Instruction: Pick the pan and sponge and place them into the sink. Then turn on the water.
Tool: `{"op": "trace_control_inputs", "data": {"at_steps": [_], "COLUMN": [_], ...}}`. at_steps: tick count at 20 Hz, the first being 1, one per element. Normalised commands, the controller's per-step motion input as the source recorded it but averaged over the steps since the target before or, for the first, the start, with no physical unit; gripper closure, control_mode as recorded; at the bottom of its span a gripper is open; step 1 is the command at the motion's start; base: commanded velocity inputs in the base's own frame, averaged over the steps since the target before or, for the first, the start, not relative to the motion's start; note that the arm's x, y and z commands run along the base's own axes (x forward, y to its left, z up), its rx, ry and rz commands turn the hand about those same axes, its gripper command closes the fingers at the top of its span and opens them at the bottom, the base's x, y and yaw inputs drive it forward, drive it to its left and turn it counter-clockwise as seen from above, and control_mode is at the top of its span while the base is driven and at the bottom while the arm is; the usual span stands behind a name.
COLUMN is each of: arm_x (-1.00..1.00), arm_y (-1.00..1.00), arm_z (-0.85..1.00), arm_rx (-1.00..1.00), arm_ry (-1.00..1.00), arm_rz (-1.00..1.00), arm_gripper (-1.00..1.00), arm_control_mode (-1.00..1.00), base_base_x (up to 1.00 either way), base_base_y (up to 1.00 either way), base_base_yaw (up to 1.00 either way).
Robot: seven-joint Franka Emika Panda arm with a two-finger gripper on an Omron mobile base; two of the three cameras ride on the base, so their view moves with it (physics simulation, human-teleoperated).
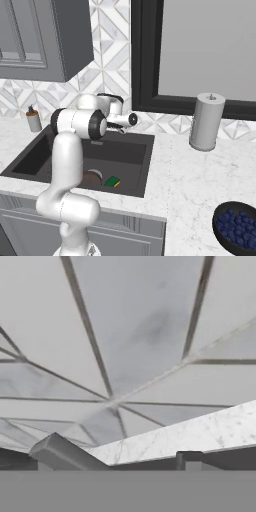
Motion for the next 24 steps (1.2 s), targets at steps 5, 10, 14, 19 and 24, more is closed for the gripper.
{"op": "trace_control_inputs", "data": {"at_steps": [5,10,14,19,24], "arm_x": [0.06,0.04,0.07,0.11,0.09], "arm_y": [0.0,0.0,-0.06,-0.12,-0.18], "arm_z": [0.0,0.0,0.0,0.0,0.0], "arm_rx": [0.04,0.09,0.13,0.17,0.18], "arm_ry": [0.01,0.05,0.12,0.15,0.14], "arm_rz": [-0.04,-0.12,-0.22,-0.22,-0.16], "arm_gripper": [1.0,1.0,1.0,1.0,1.0], "arm_control_mode": [-1.0,-1.0,-1.0,-1.0,-1.0], "base_base_x": [0.0,0.0,0.0,0.0,0.0], "base_base_y": [0.0,0.0,0.0,0.0,0.0], "base_base_yaw": [0.0,0.0,0.0,0.0,0.0]}}
